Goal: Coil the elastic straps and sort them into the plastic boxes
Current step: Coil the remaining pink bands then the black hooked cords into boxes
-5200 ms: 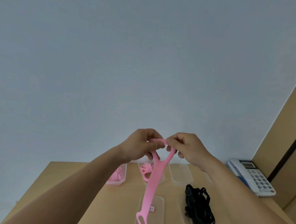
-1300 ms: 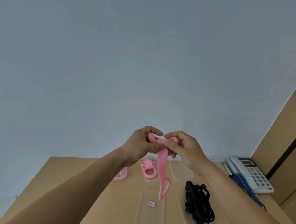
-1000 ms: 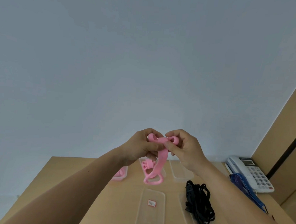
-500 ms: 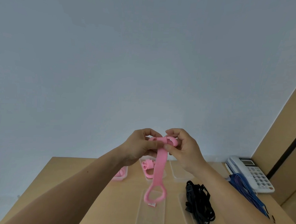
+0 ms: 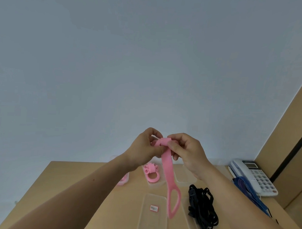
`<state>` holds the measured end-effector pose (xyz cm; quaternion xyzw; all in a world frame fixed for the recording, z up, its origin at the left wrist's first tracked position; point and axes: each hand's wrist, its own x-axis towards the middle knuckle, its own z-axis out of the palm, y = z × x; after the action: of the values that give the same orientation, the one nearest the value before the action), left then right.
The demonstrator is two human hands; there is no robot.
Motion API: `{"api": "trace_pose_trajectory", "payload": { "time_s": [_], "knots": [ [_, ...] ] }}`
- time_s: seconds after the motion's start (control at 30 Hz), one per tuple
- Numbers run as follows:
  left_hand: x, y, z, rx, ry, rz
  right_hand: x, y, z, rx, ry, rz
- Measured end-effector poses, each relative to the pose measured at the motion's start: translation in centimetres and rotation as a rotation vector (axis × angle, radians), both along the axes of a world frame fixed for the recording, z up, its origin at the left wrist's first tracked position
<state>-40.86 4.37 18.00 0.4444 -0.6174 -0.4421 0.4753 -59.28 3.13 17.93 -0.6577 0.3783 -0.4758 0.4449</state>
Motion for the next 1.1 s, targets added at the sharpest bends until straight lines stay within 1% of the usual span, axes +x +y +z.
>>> {"api": "trace_pose_trajectory", "payload": {
  "time_s": [0.13, 0.3, 0.4, 0.57, 0.63, 0.73, 0.93, 1.1],
  "knots": [
    [0.4, 0.3, 0.4, 0.075, -0.011, -0.064, -0.1, 0.0, 0.3, -0.043, 0.018, -0.003],
    [1.2, 0.7, 0.9, 0.209, 0.164, -0.219, -0.4, 0.1, -0.1, -0.039, 0.028, 0.020],
    [1.0, 0.7, 0.8, 0.238, 0.210, -0.191, -0.3, 0.3, -0.3, -0.033, 0.021, 0.060],
    [0.8, 0.7, 0.6, 0.173, 0.224, -0.141, -0.3, 0.3, 0.0, -0.015, 0.000, 0.094],
    [0.8, 0.7, 0.5, 0.120, 0.178, -0.110, -0.5, 0.3, 0.0, 0.027, -0.034, 0.110],
    [0.6, 0.6, 0.3, 0.033, 0.102, -0.074, -0.5, 0.3, 0.2, 0.140, -0.087, 0.097],
    [0.3, 0.7, -0.2, 0.022, 0.082, -0.081, -0.6, 0.4, 0.5, 0.198, 0.004, 0.096],
    [0.3, 0.8, -0.1, 0.040, 0.088, -0.081, -0.7, 0.7, 1.0, 0.166, 0.066, 0.093]
  ]
}}
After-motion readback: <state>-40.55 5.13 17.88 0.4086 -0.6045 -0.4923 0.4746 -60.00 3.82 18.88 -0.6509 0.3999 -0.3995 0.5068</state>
